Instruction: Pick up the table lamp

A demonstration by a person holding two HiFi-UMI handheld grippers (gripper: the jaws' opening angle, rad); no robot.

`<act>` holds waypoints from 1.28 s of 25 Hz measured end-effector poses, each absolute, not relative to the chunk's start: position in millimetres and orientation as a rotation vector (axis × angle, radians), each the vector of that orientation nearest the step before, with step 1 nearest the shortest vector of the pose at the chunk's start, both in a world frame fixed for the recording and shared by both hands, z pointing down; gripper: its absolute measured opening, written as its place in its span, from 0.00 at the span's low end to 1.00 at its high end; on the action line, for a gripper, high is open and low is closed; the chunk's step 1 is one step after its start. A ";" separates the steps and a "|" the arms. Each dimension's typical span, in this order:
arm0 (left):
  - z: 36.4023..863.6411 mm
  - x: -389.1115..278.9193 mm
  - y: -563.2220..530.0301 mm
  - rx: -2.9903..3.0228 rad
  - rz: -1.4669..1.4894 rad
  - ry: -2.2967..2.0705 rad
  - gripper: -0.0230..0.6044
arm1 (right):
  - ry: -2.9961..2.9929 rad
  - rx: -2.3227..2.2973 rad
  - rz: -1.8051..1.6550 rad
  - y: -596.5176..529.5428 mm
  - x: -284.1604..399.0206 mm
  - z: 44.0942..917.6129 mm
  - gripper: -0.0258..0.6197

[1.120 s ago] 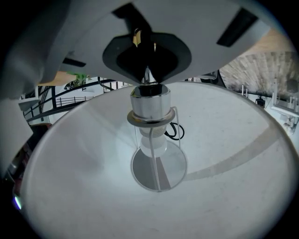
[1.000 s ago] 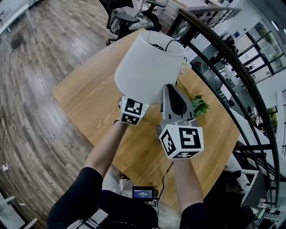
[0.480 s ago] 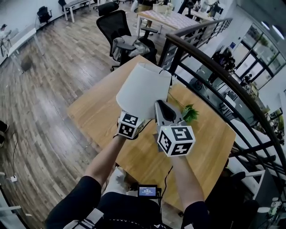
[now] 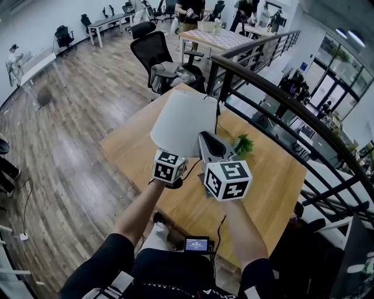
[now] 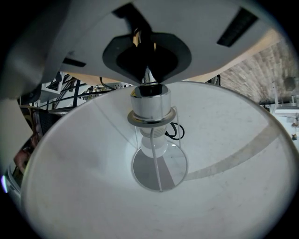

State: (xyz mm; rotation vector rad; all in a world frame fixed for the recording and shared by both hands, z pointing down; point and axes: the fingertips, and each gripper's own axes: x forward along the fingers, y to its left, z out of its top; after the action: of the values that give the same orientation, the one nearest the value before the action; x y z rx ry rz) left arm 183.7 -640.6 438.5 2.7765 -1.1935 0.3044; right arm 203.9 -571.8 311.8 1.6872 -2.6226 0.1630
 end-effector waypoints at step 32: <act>450.4 8.6 -269.4 2.719 0.349 -1.045 0.09 | -2.560 1.747 0.163 -211.6 17.8 315.0 0.11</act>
State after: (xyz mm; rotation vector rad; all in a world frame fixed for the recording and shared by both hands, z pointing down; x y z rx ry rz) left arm 8.6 -269.4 450.4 2.7195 -1.0445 0.3486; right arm 17.8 -211.6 315.0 1.7473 -2.5601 0.1631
